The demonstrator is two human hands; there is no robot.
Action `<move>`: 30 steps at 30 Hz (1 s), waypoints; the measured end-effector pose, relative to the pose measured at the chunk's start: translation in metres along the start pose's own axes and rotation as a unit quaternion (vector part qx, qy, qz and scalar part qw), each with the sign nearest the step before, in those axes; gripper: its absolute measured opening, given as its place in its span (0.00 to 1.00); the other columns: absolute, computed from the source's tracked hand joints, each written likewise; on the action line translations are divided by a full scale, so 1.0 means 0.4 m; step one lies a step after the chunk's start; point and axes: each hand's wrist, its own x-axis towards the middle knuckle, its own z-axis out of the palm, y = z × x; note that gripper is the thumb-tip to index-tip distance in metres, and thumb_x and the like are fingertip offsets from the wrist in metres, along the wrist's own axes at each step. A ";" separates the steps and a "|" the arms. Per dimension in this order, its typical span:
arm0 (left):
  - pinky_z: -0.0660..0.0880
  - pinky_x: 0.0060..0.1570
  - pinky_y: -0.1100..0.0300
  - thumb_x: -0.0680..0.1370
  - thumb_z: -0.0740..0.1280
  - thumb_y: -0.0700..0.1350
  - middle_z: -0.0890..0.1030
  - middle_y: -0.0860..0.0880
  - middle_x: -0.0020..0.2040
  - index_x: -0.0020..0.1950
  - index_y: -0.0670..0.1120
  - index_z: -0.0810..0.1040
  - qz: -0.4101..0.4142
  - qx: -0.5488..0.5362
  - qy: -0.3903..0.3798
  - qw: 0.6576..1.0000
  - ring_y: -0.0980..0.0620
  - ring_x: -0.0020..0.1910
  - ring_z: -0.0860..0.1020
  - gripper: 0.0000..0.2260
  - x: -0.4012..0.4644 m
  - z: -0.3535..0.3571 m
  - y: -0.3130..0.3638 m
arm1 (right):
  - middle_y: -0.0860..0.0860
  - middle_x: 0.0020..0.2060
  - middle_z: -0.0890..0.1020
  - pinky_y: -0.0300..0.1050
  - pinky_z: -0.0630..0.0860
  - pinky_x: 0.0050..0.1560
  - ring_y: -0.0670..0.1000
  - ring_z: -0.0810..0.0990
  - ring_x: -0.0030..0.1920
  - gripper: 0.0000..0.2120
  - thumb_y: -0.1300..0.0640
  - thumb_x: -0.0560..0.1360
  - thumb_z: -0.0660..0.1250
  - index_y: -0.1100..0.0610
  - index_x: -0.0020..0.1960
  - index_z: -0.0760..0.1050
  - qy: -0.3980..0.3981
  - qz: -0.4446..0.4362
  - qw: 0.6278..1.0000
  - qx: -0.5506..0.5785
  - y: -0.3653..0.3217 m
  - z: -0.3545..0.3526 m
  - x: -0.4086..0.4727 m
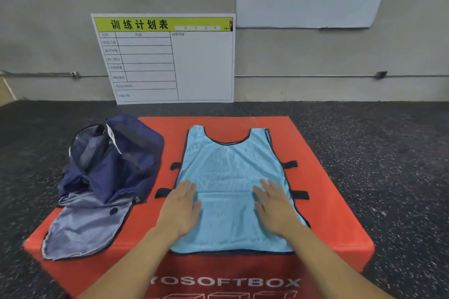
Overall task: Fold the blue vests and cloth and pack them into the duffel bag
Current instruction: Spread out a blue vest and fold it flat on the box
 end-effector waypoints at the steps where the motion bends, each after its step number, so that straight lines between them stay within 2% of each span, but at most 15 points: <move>1: 0.77 0.60 0.41 0.77 0.54 0.54 0.79 0.36 0.66 0.66 0.35 0.79 0.011 0.002 0.002 1.000 0.35 0.65 0.78 0.29 0.037 0.011 0.023 | 0.53 0.82 0.52 0.48 0.38 0.77 0.58 0.47 0.83 0.43 0.38 0.73 0.33 0.54 0.82 0.59 -0.009 -0.011 1.000 0.007 -0.020 0.015 0.027; 3: 0.77 0.60 0.41 0.78 0.53 0.52 0.78 0.37 0.67 0.67 0.35 0.78 0.029 -0.004 0.003 1.000 0.36 0.66 0.78 0.27 0.109 0.040 0.063 | 0.53 0.82 0.52 0.47 0.37 0.77 0.57 0.47 0.83 0.44 0.39 0.73 0.32 0.56 0.82 0.57 -0.022 -0.020 0.999 0.015 -0.054 0.055 0.089; 6: 0.72 0.65 0.41 0.79 0.51 0.52 0.75 0.39 0.71 0.71 0.37 0.75 0.048 -0.024 0.005 0.999 0.38 0.71 0.74 0.28 0.205 0.104 0.079 | 0.55 0.81 0.60 0.59 0.52 0.81 0.59 0.56 0.81 0.37 0.40 0.81 0.37 0.59 0.80 0.63 -0.004 -0.039 0.999 0.018 -0.087 0.119 0.188; 7: 0.69 0.69 0.42 0.80 0.49 0.53 0.72 0.40 0.74 0.73 0.38 0.73 0.044 -0.028 0.004 0.999 0.39 0.73 0.71 0.29 0.230 0.125 0.073 | 0.55 0.81 0.59 0.59 0.52 0.81 0.58 0.55 0.82 0.39 0.37 0.81 0.33 0.57 0.81 0.61 -0.003 -0.040 0.999 0.018 -0.091 0.133 0.215; 9: 0.59 0.76 0.47 0.79 0.43 0.59 0.62 0.44 0.80 0.79 0.41 0.65 0.018 -0.020 0.016 1.000 0.44 0.79 0.61 0.34 0.269 0.149 0.046 | 0.50 0.82 0.50 0.53 0.41 0.81 0.53 0.45 0.83 0.45 0.32 0.75 0.24 0.51 0.83 0.53 -0.017 -0.017 1.000 0.007 -0.072 0.153 0.260; 10: 0.52 0.79 0.49 0.77 0.39 0.62 0.56 0.47 0.82 0.81 0.44 0.59 -0.003 -0.016 0.019 1.000 0.46 0.81 0.55 0.38 0.287 0.154 0.023 | 0.47 0.82 0.46 0.52 0.38 0.81 0.51 0.41 0.82 0.45 0.31 0.74 0.23 0.48 0.83 0.49 -0.022 0.003 1.000 0.000 -0.047 0.152 0.277; 12: 0.44 0.80 0.52 0.74 0.35 0.66 0.49 0.48 0.83 0.83 0.46 0.52 -0.047 -0.008 0.031 0.998 0.49 0.82 0.47 0.41 0.324 0.157 -0.037 | 0.46 0.82 0.45 0.52 0.39 0.81 0.50 0.41 0.82 0.41 0.32 0.76 0.27 0.47 0.84 0.48 0.000 0.054 0.998 -0.027 0.043 0.144 0.308; 14: 0.44 0.80 0.52 0.77 0.38 0.66 0.51 0.46 0.83 0.83 0.45 0.54 -0.080 0.012 0.053 0.995 0.49 0.82 0.47 0.40 0.364 0.144 -0.097 | 0.50 0.83 0.50 0.54 0.44 0.81 0.52 0.45 0.83 0.39 0.35 0.78 0.33 0.51 0.83 0.51 0.032 0.129 0.989 -0.060 0.150 0.123 0.334; 16: 0.46 0.80 0.49 0.82 0.45 0.62 0.53 0.45 0.83 0.82 0.44 0.55 -0.101 0.026 0.053 0.993 0.48 0.82 0.48 0.33 0.409 0.139 -0.132 | 0.54 0.82 0.53 0.55 0.46 0.81 0.55 0.47 0.82 0.33 0.40 0.82 0.40 0.57 0.82 0.53 0.031 0.203 0.975 -0.080 0.216 0.097 0.374; 17: 0.46 0.80 0.49 0.83 0.46 0.60 0.54 0.45 0.83 0.82 0.43 0.55 -0.099 0.035 0.049 0.993 0.48 0.82 0.48 0.31 0.434 0.140 -0.131 | 0.56 0.82 0.55 0.56 0.47 0.81 0.56 0.49 0.82 0.31 0.43 0.83 0.42 0.59 0.81 0.55 0.037 0.211 0.972 -0.093 0.217 0.092 0.400; 20: 0.42 0.80 0.49 0.79 0.39 0.59 0.53 0.47 0.83 0.82 0.45 0.54 -0.050 0.055 0.035 0.997 0.50 0.82 0.48 0.34 0.506 0.152 -0.072 | 0.60 0.78 0.64 0.58 0.51 0.80 0.61 0.57 0.79 0.34 0.45 0.80 0.39 0.62 0.77 0.63 0.049 0.095 0.992 -0.073 0.109 0.110 0.489; 22: 0.39 0.80 0.52 0.76 0.34 0.61 0.51 0.48 0.83 0.83 0.45 0.51 -0.016 0.025 0.027 0.999 0.51 0.82 0.46 0.38 0.546 0.169 -0.032 | 0.57 0.82 0.56 0.56 0.44 0.81 0.59 0.50 0.82 0.39 0.42 0.77 0.35 0.59 0.81 0.58 0.024 -0.002 0.999 -0.026 0.021 0.155 0.531; 23: 0.39 0.79 0.53 0.77 0.34 0.62 0.48 0.49 0.83 0.83 0.46 0.49 -0.008 0.007 0.021 1.000 0.52 0.82 0.44 0.38 0.565 0.173 -0.023 | 0.55 0.83 0.51 0.55 0.42 0.81 0.56 0.46 0.83 0.39 0.40 0.77 0.32 0.55 0.83 0.53 0.004 -0.021 1.000 -0.015 -0.013 0.171 0.544; 26: 0.38 0.79 0.54 0.83 0.41 0.62 0.44 0.50 0.83 0.83 0.48 0.46 -0.020 0.004 0.004 1.000 0.53 0.81 0.41 0.32 0.619 0.174 -0.048 | 0.50 0.83 0.44 0.54 0.38 0.81 0.52 0.39 0.82 0.33 0.38 0.82 0.36 0.49 0.84 0.46 -0.023 0.023 0.999 -0.025 -0.002 0.183 0.586; 30: 0.42 0.80 0.52 0.84 0.46 0.60 0.45 0.48 0.83 0.83 0.47 0.46 -0.051 0.012 -0.004 0.999 0.51 0.82 0.42 0.31 0.674 0.160 -0.138 | 0.51 0.83 0.44 0.55 0.40 0.81 0.52 0.41 0.82 0.32 0.39 0.84 0.40 0.51 0.84 0.45 -0.021 0.126 0.989 -0.073 0.149 0.153 0.621</move>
